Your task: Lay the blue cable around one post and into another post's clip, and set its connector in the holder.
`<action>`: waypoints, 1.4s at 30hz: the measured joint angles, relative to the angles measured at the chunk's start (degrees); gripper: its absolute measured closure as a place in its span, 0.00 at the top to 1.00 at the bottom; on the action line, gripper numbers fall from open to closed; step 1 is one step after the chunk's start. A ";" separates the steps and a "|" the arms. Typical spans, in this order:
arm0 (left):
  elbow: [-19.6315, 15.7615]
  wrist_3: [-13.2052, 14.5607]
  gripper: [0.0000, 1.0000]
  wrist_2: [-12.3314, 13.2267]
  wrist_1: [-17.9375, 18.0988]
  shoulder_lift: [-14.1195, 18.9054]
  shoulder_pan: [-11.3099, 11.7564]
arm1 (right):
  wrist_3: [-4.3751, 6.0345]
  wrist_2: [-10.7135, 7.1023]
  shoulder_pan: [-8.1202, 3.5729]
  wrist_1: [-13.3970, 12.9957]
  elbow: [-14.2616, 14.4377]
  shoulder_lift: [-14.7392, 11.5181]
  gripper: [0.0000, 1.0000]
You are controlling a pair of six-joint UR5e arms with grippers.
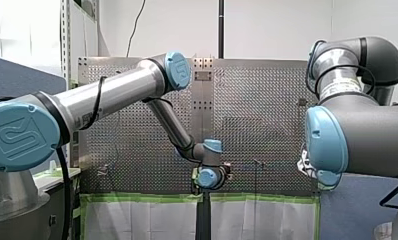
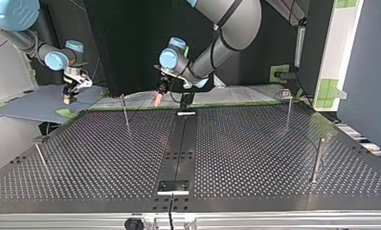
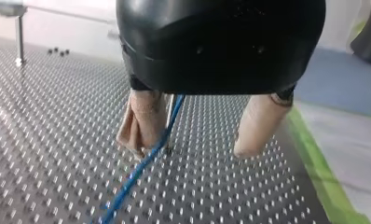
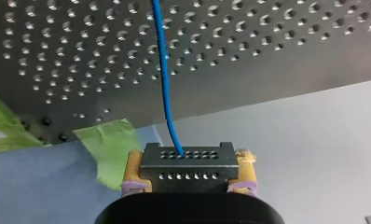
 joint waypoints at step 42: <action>-9.31 9.19 1.00 6.86 0.55 7.68 -5.30 | 2.72 0.05 0.54 0.51 -0.47 0.35 0.07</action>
